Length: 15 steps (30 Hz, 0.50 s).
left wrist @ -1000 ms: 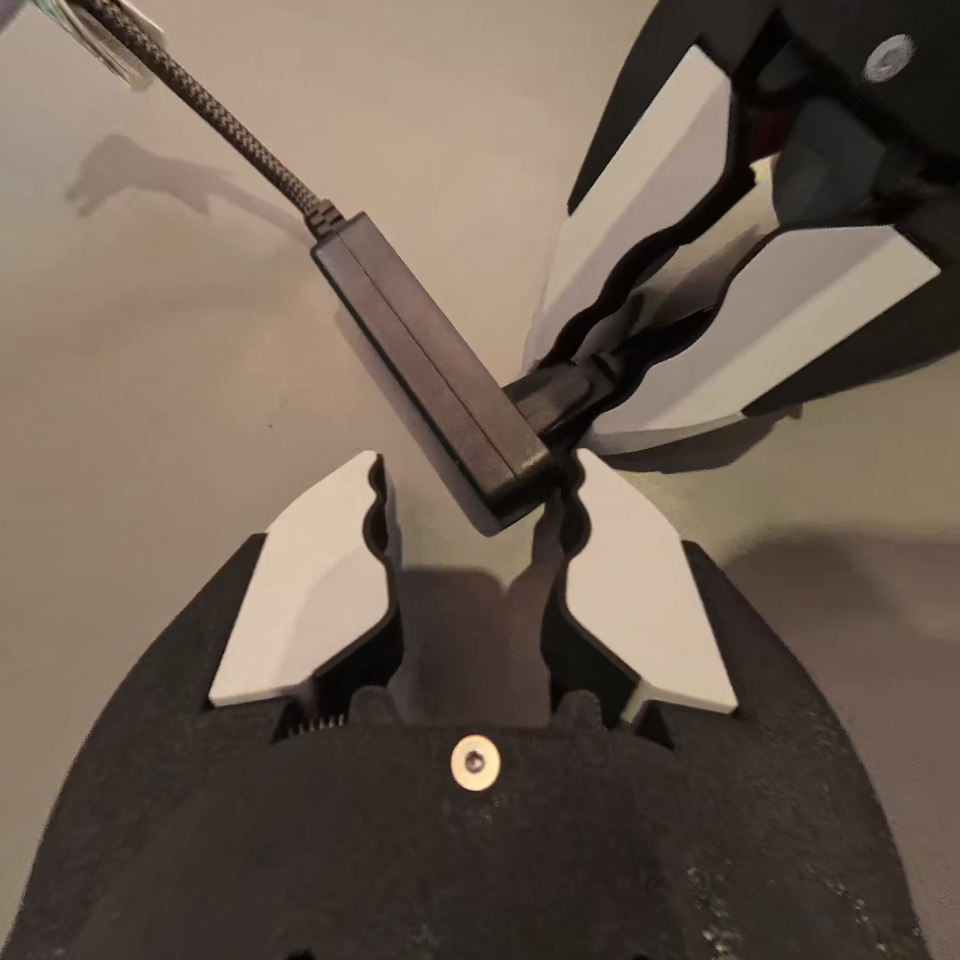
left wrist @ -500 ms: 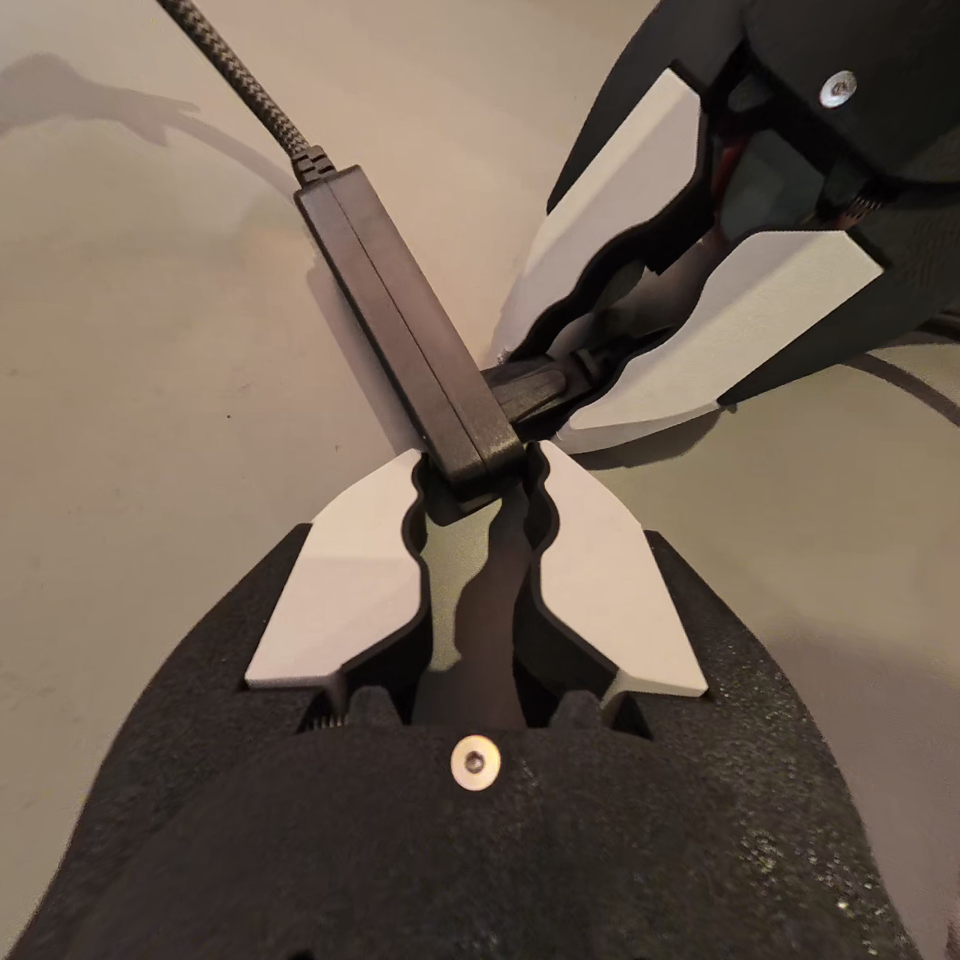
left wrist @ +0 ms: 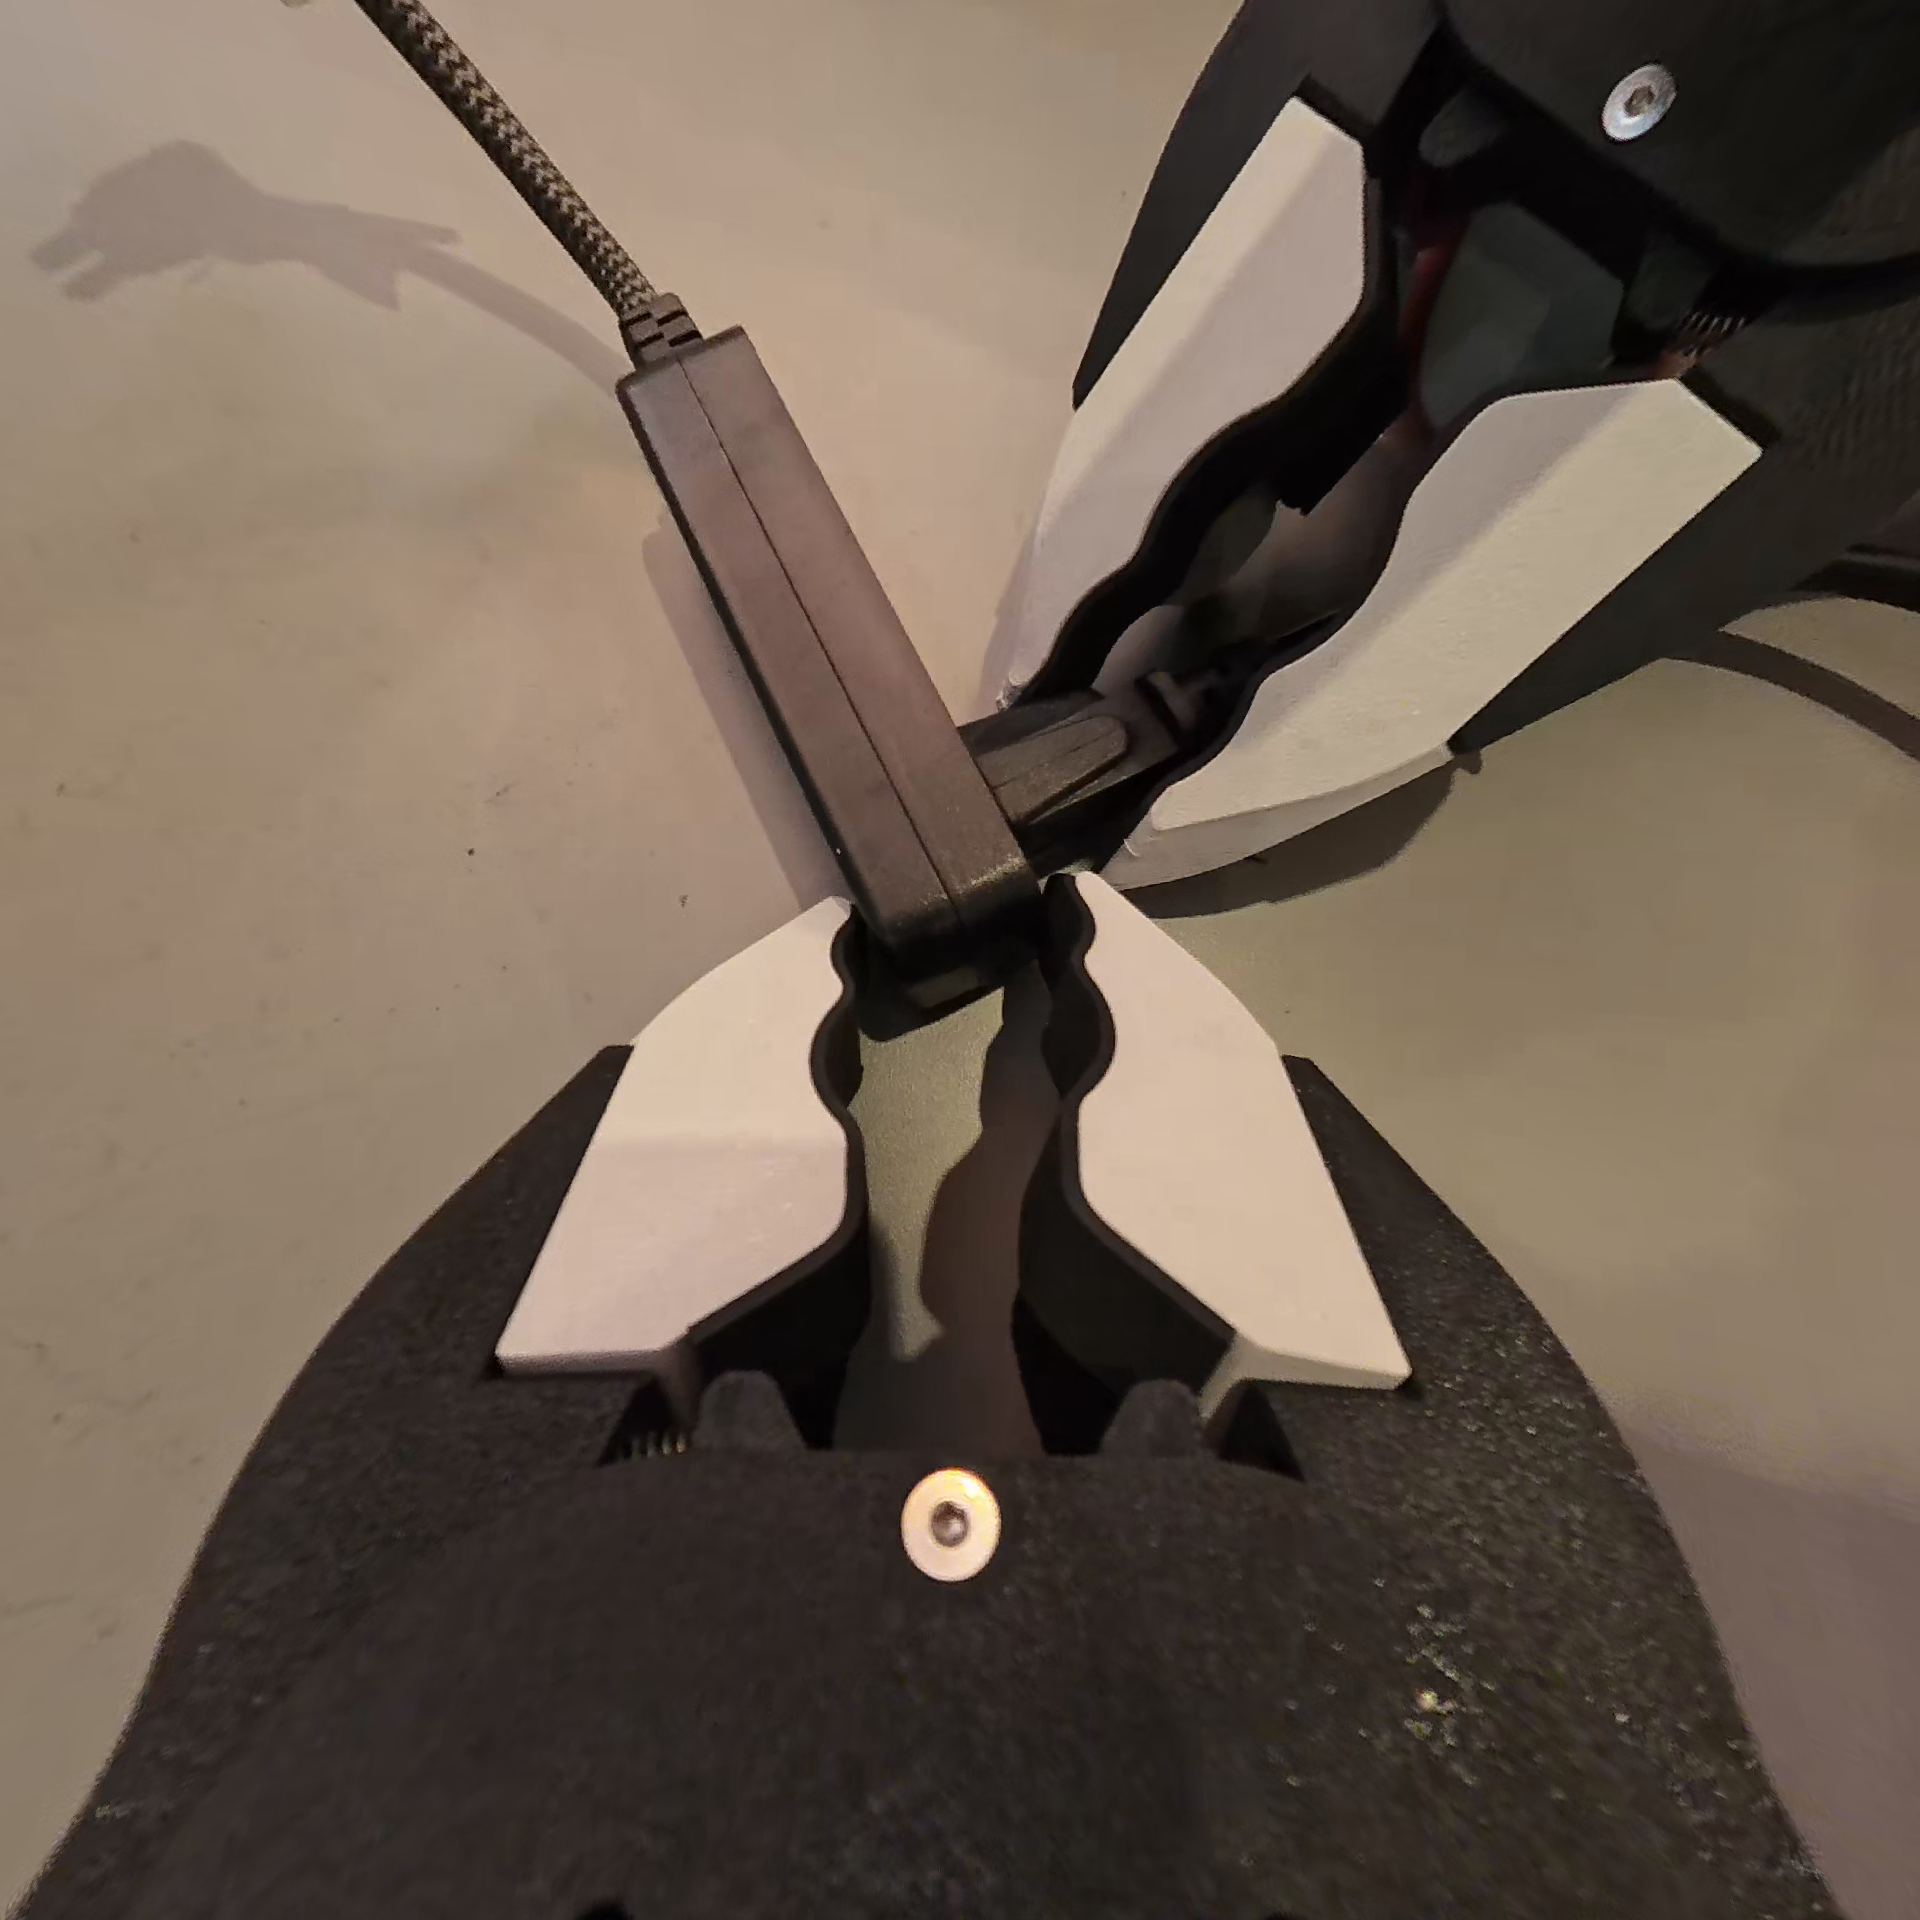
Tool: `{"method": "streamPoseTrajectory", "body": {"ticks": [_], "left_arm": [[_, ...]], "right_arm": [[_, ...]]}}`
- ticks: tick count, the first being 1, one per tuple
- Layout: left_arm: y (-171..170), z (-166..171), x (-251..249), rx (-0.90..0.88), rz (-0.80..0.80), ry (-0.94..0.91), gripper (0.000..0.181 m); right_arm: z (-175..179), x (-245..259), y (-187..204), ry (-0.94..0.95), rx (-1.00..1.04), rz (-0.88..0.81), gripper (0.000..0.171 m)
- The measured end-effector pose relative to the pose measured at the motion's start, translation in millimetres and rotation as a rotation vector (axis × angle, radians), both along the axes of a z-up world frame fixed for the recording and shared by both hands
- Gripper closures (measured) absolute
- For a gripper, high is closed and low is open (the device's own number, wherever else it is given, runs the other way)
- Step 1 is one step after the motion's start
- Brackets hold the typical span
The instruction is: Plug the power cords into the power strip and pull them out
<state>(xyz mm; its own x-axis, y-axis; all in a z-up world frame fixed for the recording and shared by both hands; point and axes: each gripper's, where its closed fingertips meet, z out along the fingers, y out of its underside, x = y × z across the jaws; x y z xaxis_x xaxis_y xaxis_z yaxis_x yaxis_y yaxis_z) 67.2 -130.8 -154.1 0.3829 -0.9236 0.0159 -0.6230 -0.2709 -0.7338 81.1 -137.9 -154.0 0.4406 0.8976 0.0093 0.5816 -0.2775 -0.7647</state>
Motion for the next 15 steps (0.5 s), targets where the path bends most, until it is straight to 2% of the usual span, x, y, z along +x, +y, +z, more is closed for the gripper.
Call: {"method": "streamPoseTrajectory", "body": {"ticks": [10,15], "left_arm": [[-1.7,3.2,0.4,-0.051,0.012,-0.047,0.149],[3.7,1.6,3.6,-0.048,0.062,-0.026,0.153]], "right_arm": [[1.3,0.6,-1.5,-0.019,0.065,-0.003,0.141],[1.0,3.5,1.6,-0.037,0.069,-0.135,0.141]]}}
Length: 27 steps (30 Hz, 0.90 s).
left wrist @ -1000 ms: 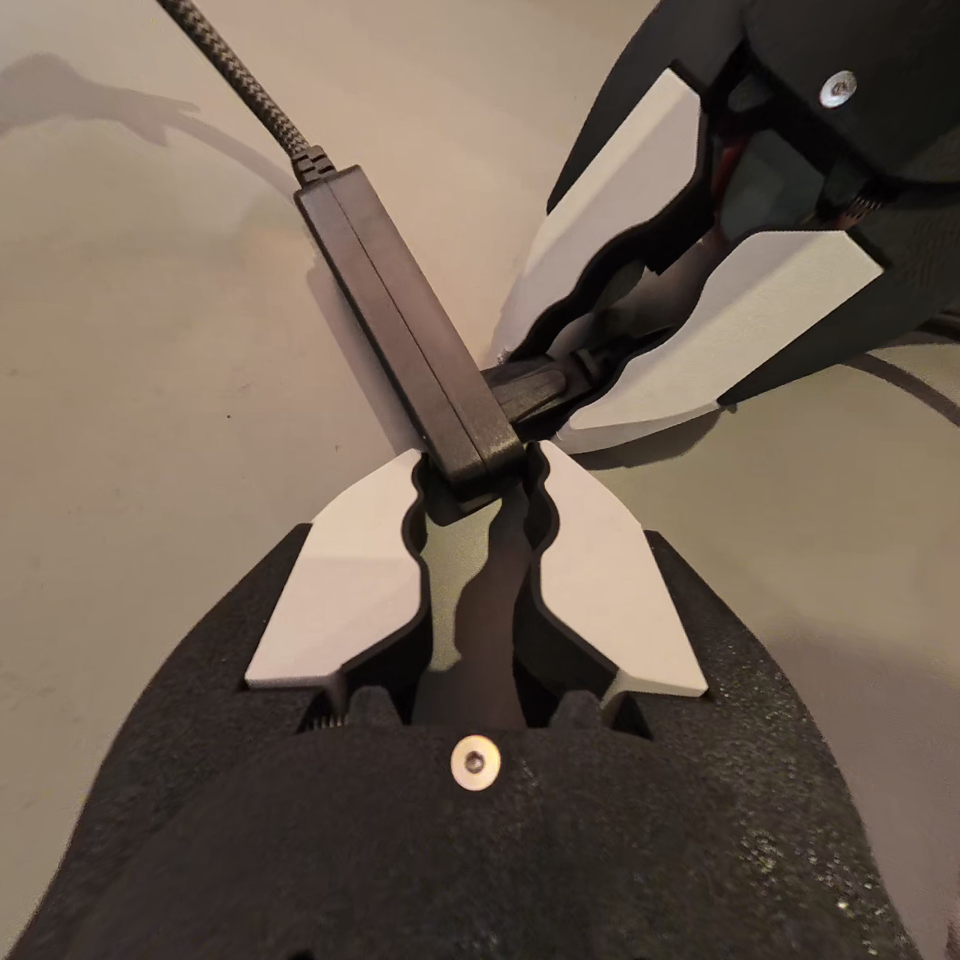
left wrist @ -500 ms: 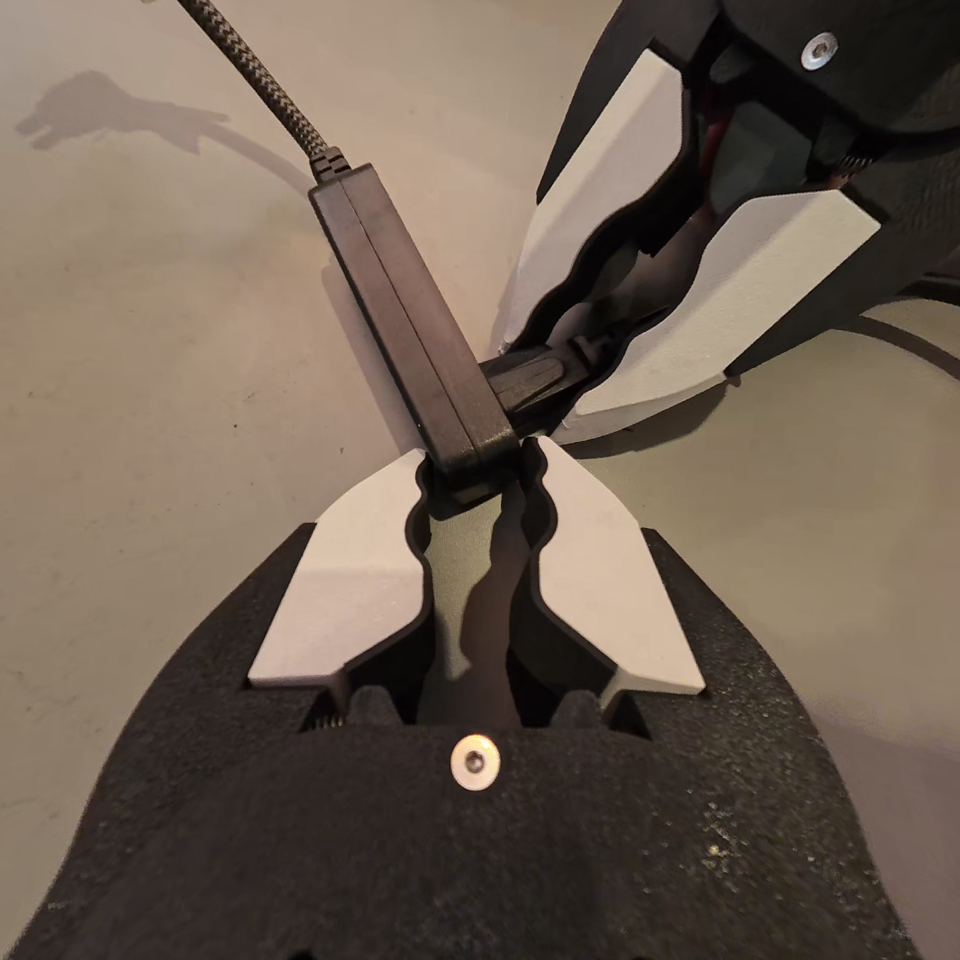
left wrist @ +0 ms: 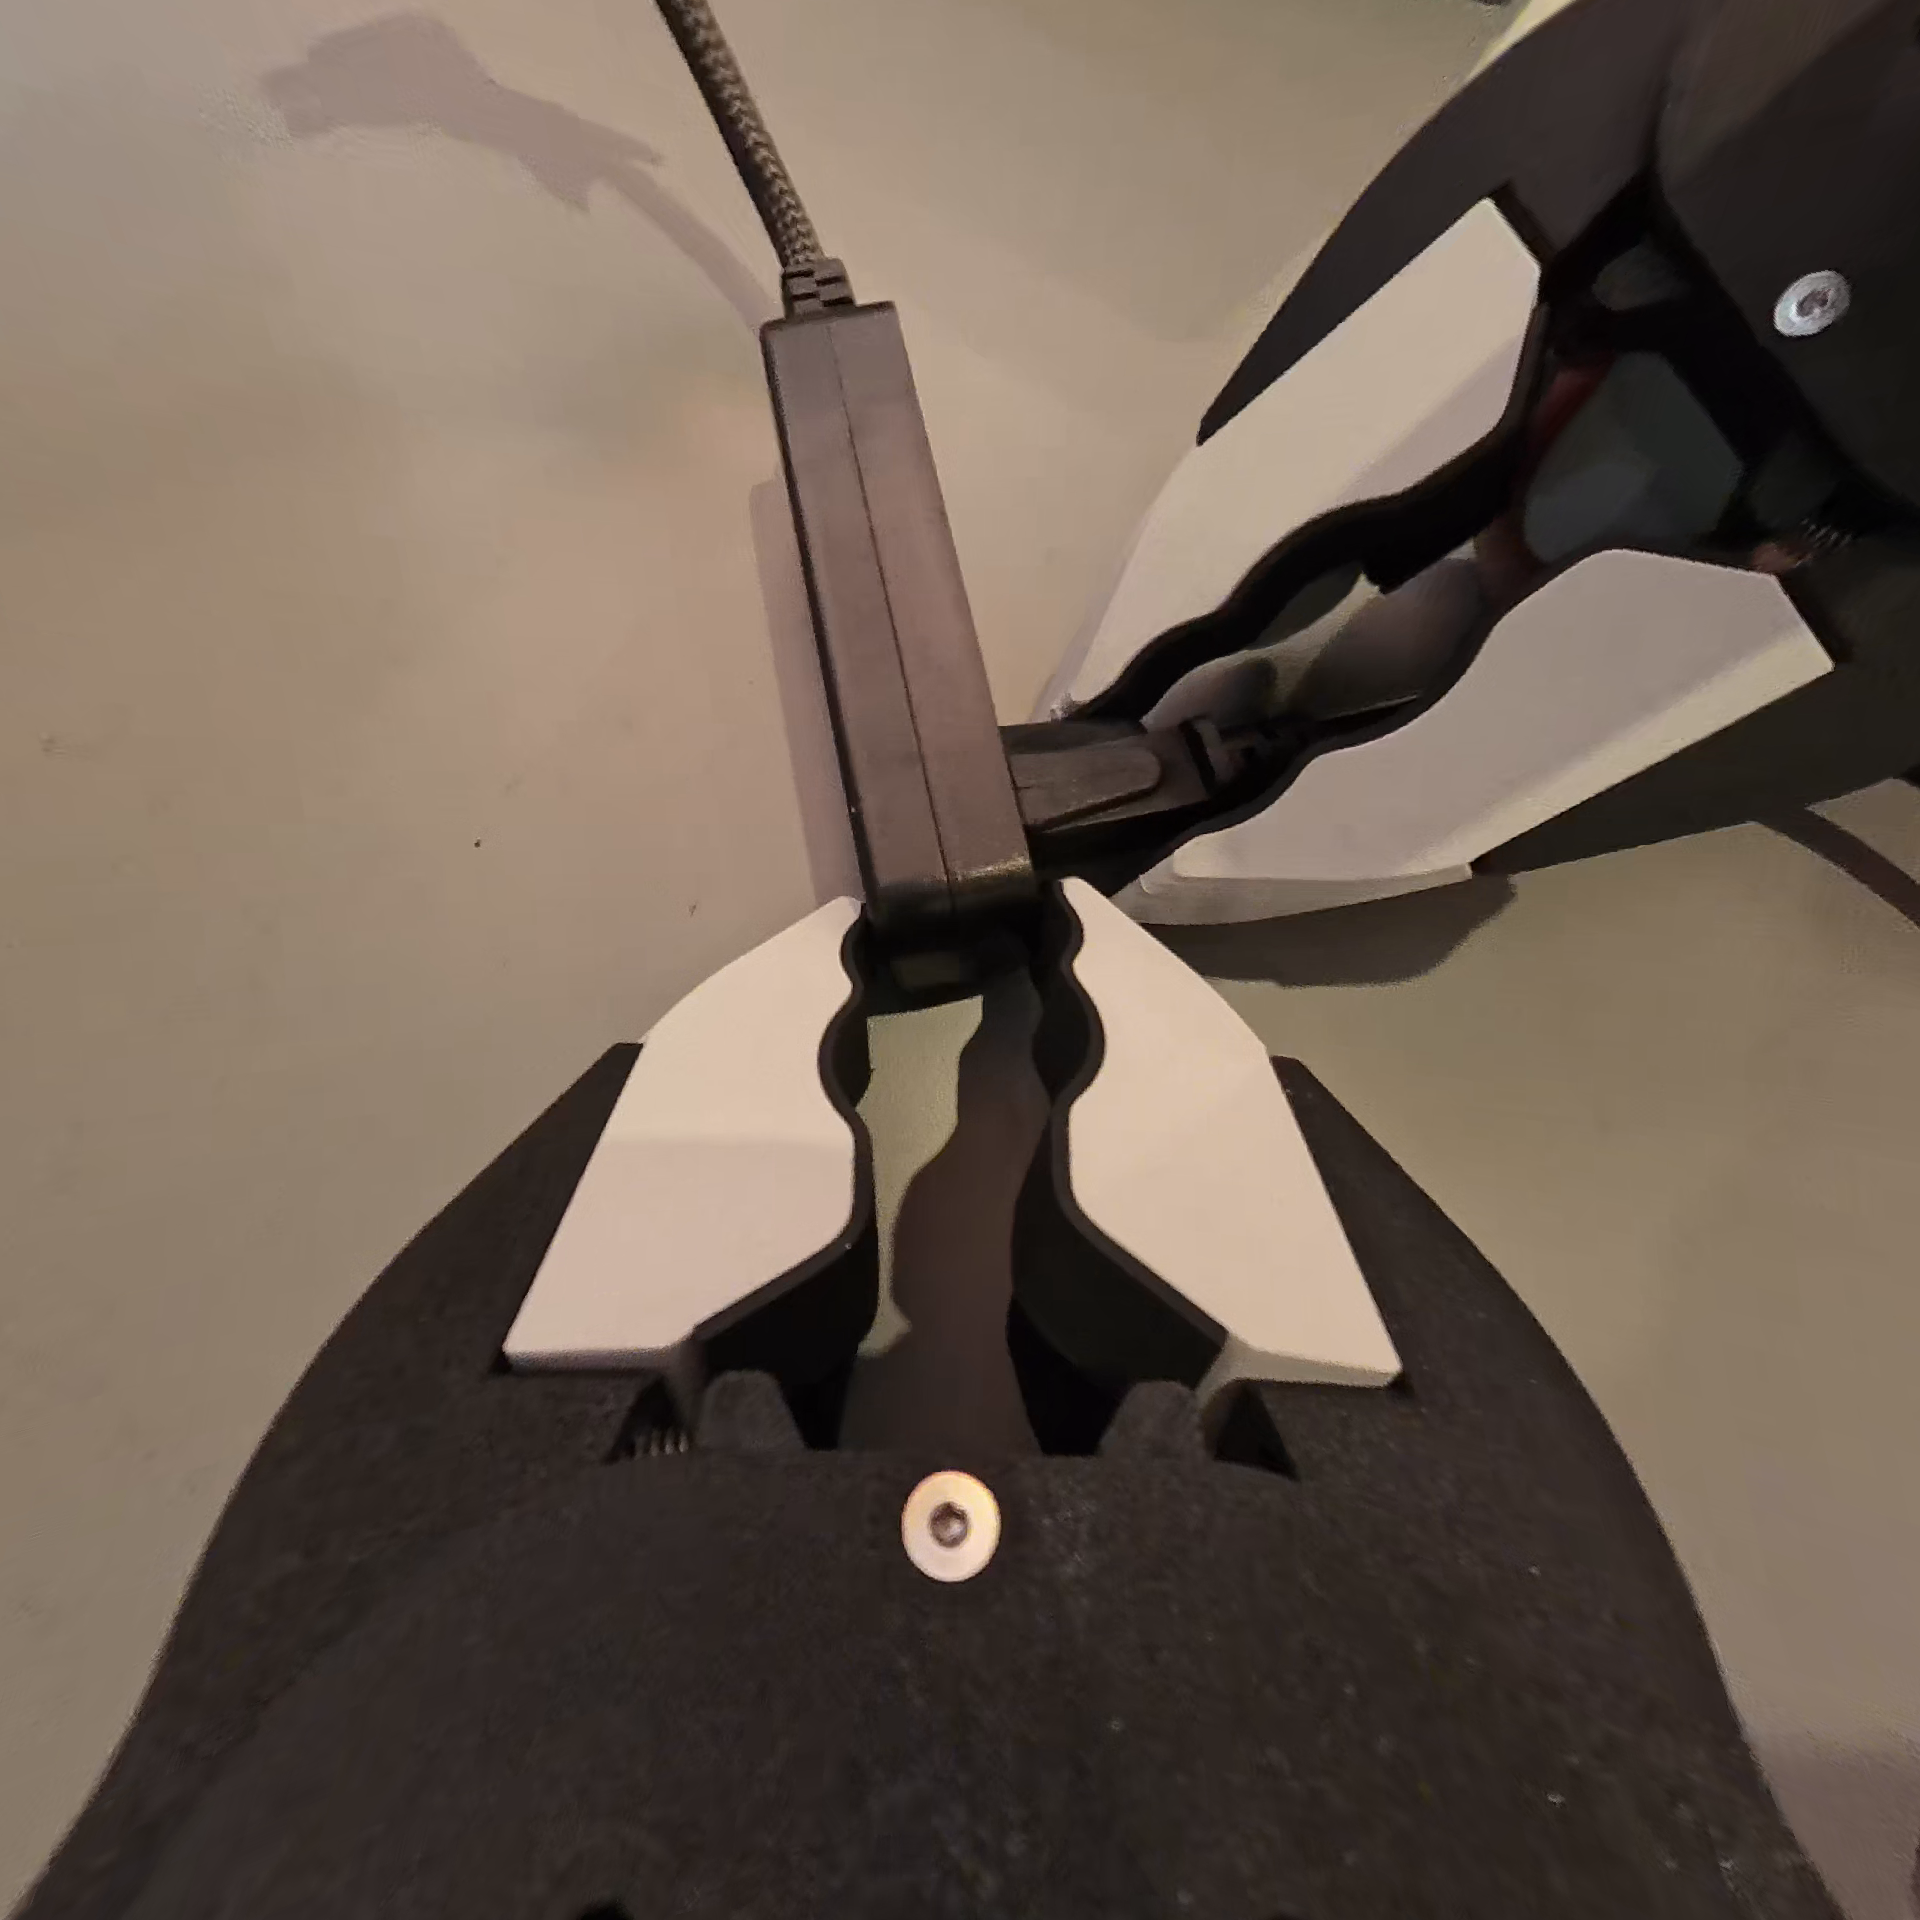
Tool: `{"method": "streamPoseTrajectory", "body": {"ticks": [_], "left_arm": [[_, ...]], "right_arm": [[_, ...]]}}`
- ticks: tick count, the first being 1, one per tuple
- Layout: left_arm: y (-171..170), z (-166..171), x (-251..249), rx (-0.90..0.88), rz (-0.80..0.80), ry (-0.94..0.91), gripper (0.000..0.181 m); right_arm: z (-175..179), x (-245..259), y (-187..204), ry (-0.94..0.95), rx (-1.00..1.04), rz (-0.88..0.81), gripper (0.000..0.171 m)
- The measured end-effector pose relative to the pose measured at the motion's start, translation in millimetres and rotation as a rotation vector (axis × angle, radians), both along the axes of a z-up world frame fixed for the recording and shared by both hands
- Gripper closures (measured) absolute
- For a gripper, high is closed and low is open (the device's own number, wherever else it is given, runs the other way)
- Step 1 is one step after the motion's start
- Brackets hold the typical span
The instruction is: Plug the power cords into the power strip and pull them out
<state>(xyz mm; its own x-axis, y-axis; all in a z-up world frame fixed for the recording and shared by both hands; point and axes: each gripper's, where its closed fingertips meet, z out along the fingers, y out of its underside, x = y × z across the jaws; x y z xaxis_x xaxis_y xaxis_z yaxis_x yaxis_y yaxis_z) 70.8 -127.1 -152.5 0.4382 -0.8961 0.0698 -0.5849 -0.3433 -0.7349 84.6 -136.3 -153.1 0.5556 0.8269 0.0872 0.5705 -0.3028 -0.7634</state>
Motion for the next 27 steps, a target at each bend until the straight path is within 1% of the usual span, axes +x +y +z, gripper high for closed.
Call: {"method": "streamPoseTrajectory", "body": {"ticks": [7,10,13,15,17,19,20,22,23,24,27], "left_arm": [[3,-1,-1,0.003,0.016,0.009,0.153],[10,0,-3,0.016,0.021,0.008,0.154],[12,0,-6,0.016,-0.016,0.005,0.154],[9,1,-6,0.013,-0.040,0.003,0.153],[10,0,-9,0.016,-0.055,0.011,0.153],[11,0,-12,0.015,-0.067,0.014,0.154],[11,0,-13,0.011,-0.080,0.009,0.154],[10,1,-14,-0.008,-0.132,-0.002,0.154],[10,1,-14,-0.005,-0.166,0.004,0.154],[12,0,-14,0.002,-0.198,0.009,0.154],[28,0,-16,0.003,-0.292,0.018,0.154]], "right_arm": [[0,-3,1,0.025,-0.030,-0.075,0.141],[-1,-5,6,0.048,-0.065,-0.134,0.141],[-1,-9,5,0.049,-0.079,-0.098,0.134],[3,-11,-1,0.050,-0.095,-0.013,0.126],[16,-11,-8,0.052,-0.088,0.133,0.115],[37,-10,-16,0.054,-0.037,0.314,0.117],[47,-7,-14,0.043,0.011,0.377,0.117],[59,0,3,-0.011,0.160,0.464,0.116],[58,3,13,-0.061,0.216,0.513,0.117],[53,4,23,-0.120,0.229,0.565,0.118],[25,-1,44,-0.230,0.096,0.657,0.119]]}}
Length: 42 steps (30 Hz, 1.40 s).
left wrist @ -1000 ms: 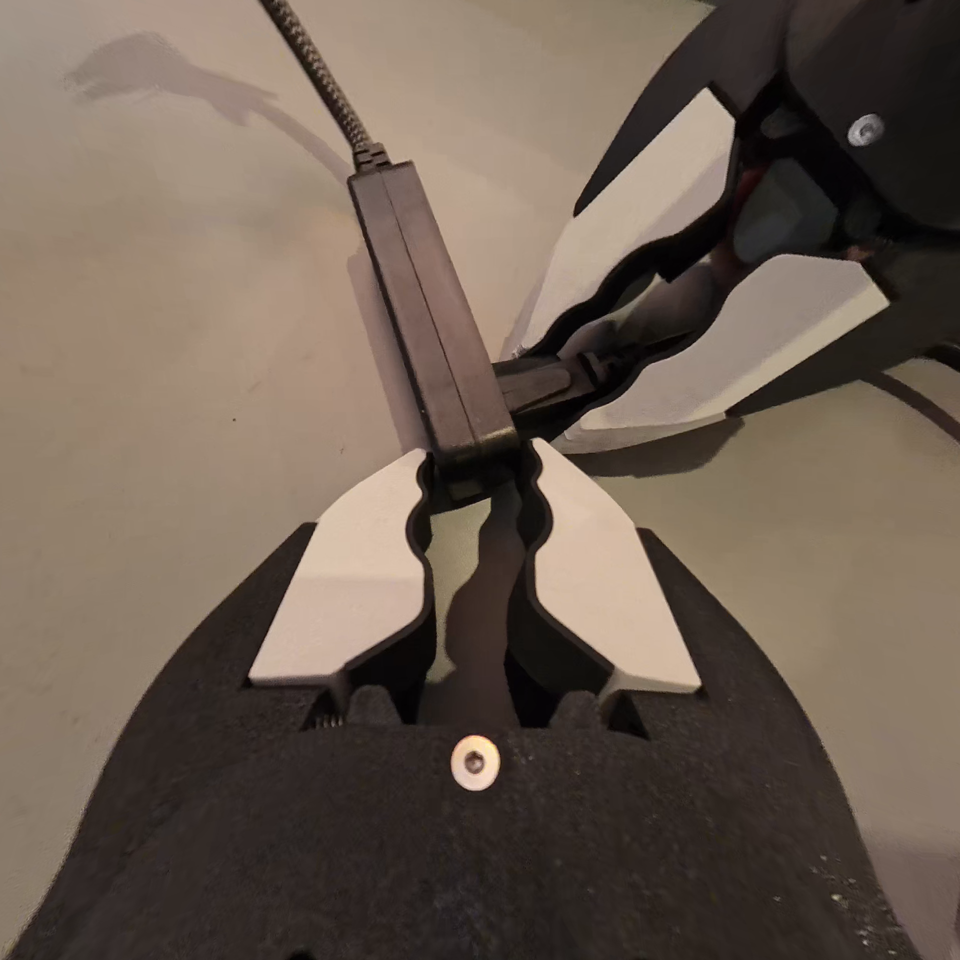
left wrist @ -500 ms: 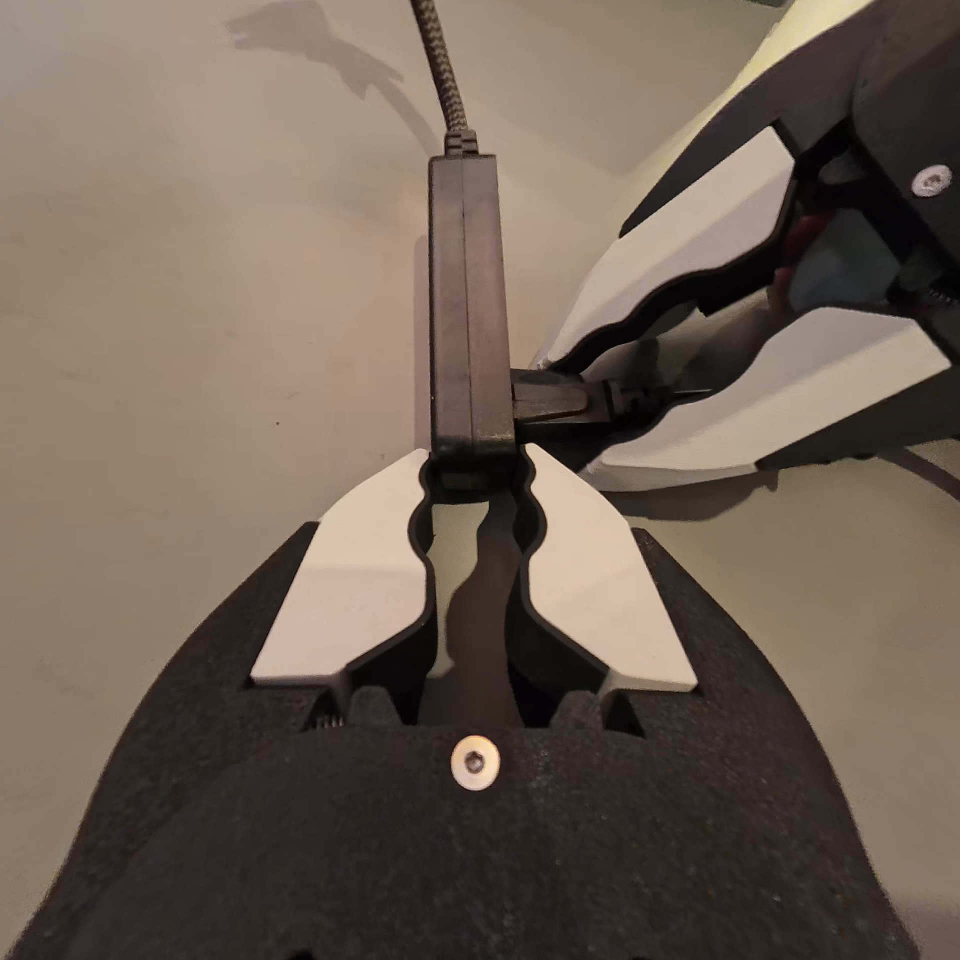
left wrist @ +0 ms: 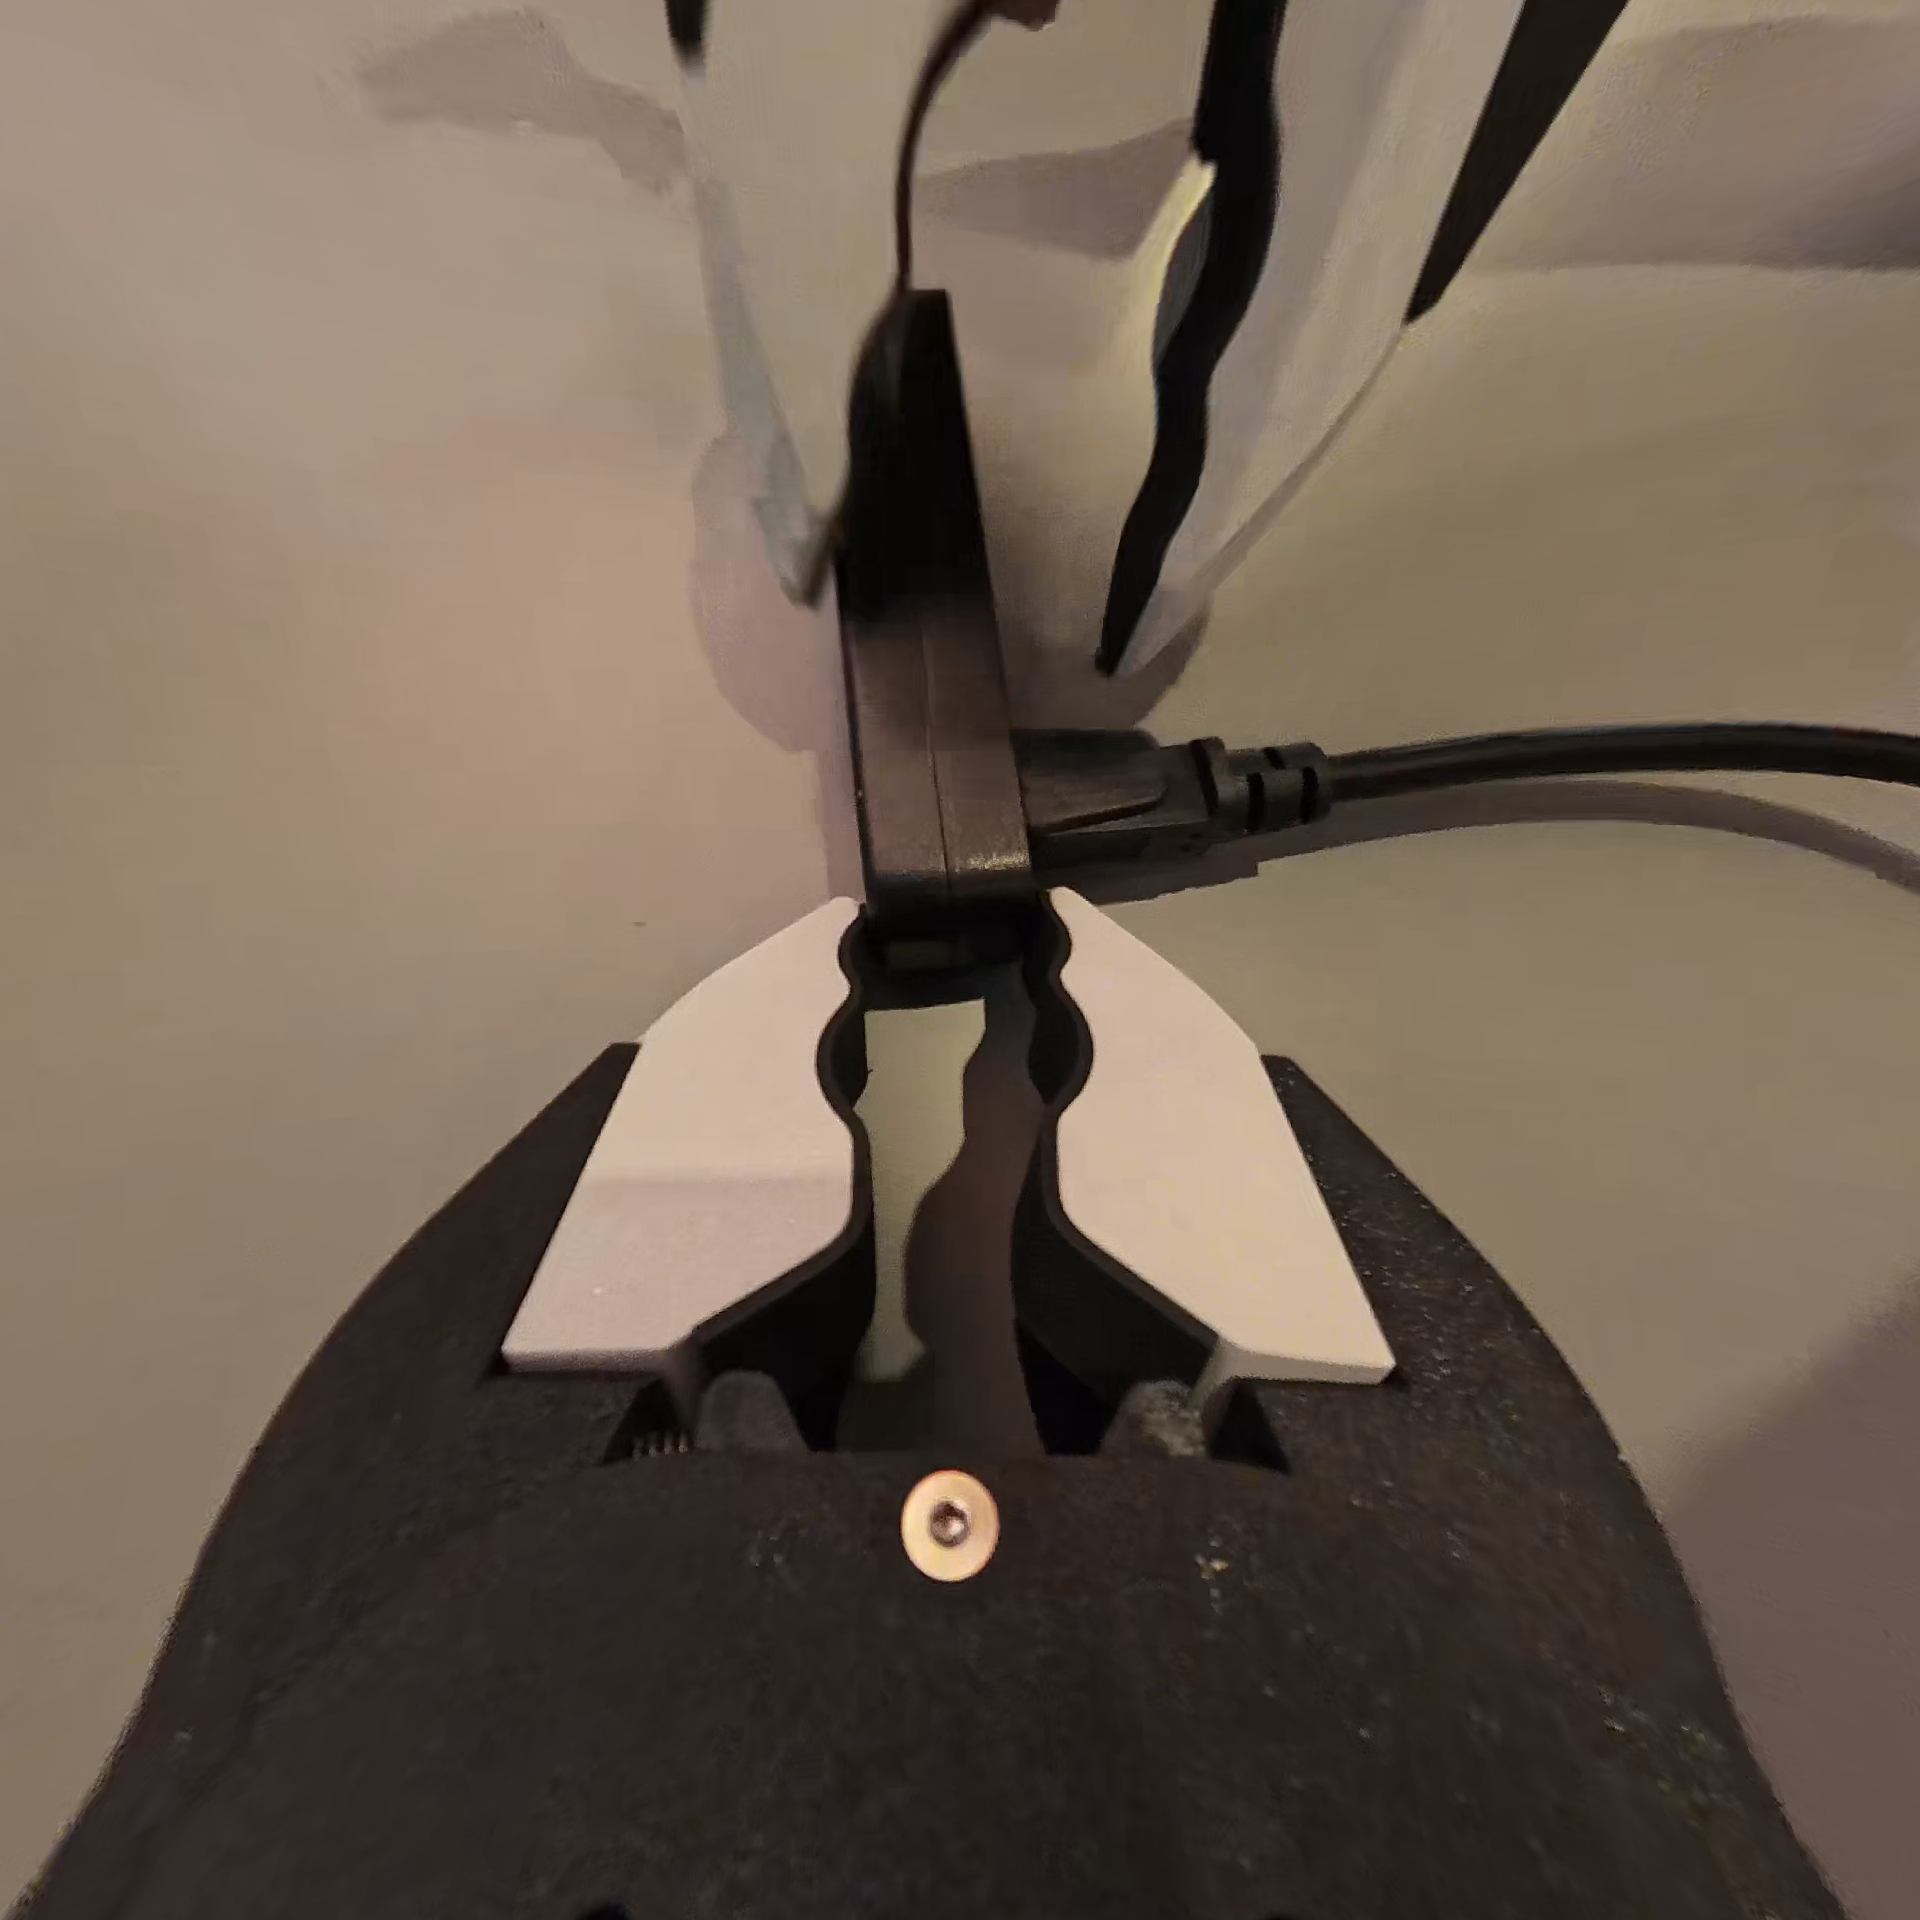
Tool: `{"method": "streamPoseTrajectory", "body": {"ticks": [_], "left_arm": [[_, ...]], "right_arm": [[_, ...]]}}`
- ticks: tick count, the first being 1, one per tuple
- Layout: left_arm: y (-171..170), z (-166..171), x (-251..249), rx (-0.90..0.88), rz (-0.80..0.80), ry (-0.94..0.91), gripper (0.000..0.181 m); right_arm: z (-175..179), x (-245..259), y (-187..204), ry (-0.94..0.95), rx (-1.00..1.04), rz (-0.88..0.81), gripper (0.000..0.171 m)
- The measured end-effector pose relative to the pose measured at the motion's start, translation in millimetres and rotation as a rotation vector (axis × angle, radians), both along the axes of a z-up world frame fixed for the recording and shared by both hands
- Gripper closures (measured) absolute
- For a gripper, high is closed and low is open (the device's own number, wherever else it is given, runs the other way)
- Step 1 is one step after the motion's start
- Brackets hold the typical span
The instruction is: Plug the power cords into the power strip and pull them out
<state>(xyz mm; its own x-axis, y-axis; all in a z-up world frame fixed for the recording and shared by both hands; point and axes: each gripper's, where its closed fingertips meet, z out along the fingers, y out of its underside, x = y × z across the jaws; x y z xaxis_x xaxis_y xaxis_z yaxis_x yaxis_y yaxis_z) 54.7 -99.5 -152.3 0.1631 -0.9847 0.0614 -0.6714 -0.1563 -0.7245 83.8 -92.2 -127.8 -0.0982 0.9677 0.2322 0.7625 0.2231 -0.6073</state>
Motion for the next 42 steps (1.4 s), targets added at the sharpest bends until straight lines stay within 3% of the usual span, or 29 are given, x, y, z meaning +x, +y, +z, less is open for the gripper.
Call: {"method": "streamPoseTrajectory", "body": {"ticks": [3,6,9,12,15,19,23,30,34,42], "left_arm": [[13,3,-4,-0.097,-0.021,-0.007,0.154],[16,22,-14,-0.274,0.089,-0.136,0.153],[15,43,-37,-0.334,0.260,-0.291,0.149],[-7,43,-38,-0.354,0.366,-0.291,0.134],[-28,13,-22,-0.364,0.438,-0.120,0.119],[-21,6,-4,-0.280,0.479,-0.033,0.128],[-15,4,0,-0.300,0.523,0.026,0.145],[-14,0,1,-0.184,0.550,0.129,0.142],[-3,-5,-2,0.006,0.614,0.242,0.139],[13,-5,-1,-0.002,0.622,0.178,0.141]], "right_arm": [[-13,-6,20,-0.072,-0.022,0.022,0.139],[-18,-10,23,-0.099,-0.092,-0.012,0.141],[-28,-12,21,-0.110,-0.075,-0.040,0.139],[-28,-14,22,-0.103,-0.093,-0.087,0.138],[-28,-21,24,-0.099,-0.084,-0.087,0.137],[-27,-26,23,-0.121,-0.021,-0.048,0.137],[-29,-24,23,-0.149,-0.142,-0.162,0.138],[-27,-28,22,-0.033,-0.183,-0.187,0.137],[-26,-28,28,0.031,-0.154,-0.275,0.135],[-25,-19,39,0.040,-0.064,-0.496,0.136]]}}
